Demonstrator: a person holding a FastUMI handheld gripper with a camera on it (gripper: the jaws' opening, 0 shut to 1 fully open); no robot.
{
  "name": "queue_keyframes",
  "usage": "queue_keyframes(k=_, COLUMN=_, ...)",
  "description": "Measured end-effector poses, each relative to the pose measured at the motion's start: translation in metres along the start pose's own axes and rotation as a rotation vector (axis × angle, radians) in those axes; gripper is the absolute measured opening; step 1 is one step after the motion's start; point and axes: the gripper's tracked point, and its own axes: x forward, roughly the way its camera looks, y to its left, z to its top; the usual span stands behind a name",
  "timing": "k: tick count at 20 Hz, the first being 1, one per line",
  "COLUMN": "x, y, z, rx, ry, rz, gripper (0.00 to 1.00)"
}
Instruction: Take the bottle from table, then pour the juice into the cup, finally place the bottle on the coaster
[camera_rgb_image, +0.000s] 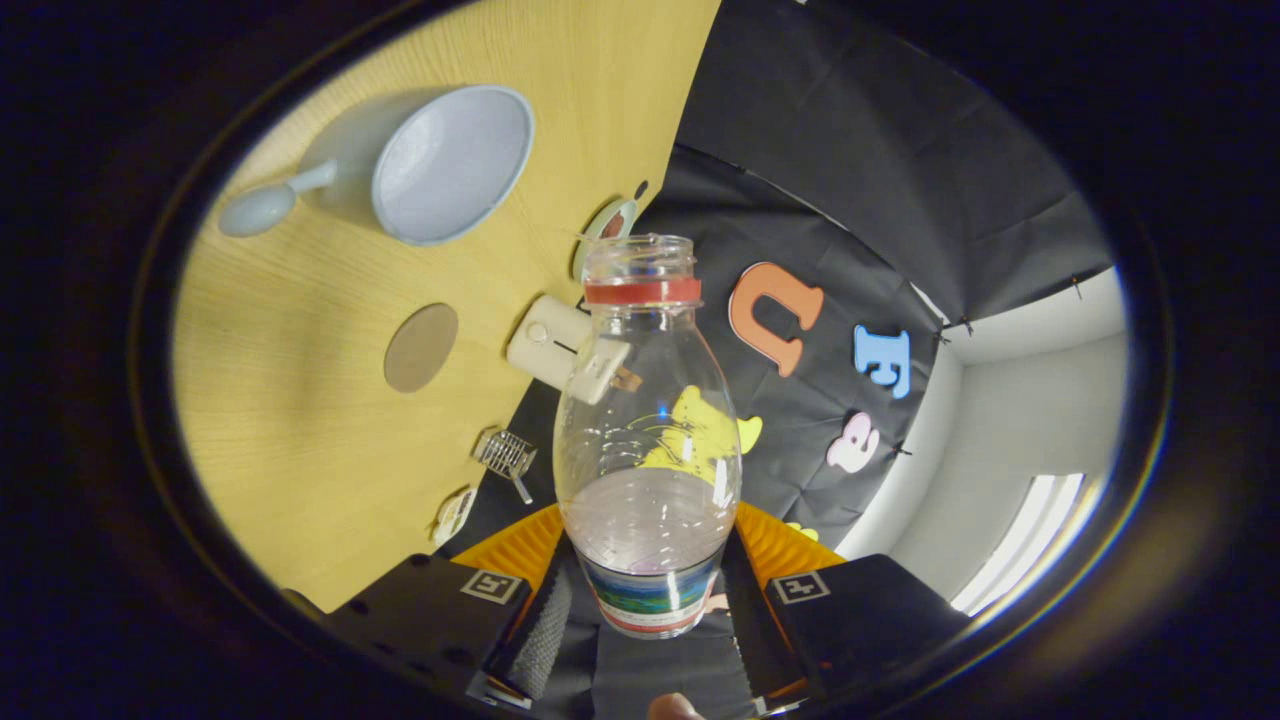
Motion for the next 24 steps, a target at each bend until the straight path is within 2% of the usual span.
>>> queue_keyframes(k=8, x=0.001, y=0.006, z=-0.001, rx=0.022, ry=0.002, rz=0.01, gripper=0.76)
queue_keyframes(k=15, x=0.001, y=0.018, z=-0.002, rx=0.124, ry=0.01, rz=0.034, gripper=0.76)
queue_keyframes(k=24, x=-0.019, y=0.047, z=-0.009, rx=0.534, ry=0.041, rz=0.205, gripper=0.77)
